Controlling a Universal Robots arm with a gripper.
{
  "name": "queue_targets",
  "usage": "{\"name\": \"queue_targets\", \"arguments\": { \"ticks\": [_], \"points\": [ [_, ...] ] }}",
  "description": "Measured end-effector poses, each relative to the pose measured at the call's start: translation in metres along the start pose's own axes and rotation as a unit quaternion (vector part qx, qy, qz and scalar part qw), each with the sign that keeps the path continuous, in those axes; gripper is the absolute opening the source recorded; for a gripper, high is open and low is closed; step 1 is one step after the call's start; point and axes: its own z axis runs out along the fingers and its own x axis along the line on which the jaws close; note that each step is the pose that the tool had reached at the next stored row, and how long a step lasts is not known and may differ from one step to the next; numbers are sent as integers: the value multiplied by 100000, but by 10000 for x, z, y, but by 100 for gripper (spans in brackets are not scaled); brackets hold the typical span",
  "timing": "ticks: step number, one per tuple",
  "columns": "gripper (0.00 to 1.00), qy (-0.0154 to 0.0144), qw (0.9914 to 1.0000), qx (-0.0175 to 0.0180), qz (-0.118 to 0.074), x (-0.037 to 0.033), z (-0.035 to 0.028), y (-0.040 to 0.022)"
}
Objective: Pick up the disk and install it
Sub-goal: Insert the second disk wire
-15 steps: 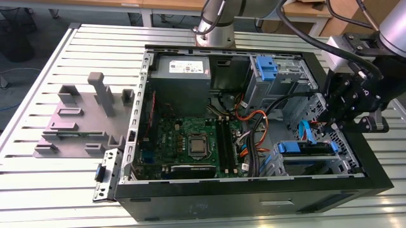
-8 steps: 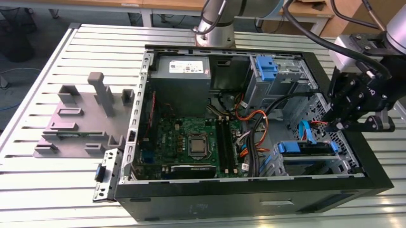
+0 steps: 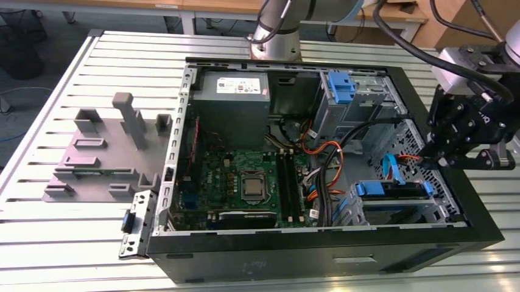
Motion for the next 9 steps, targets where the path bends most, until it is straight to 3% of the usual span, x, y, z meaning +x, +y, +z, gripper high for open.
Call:
{"name": "queue_targets", "arguments": {
  "ticks": [9],
  "points": [
    [29,435,99999,9,5,3,80,-4]
  ]
}}
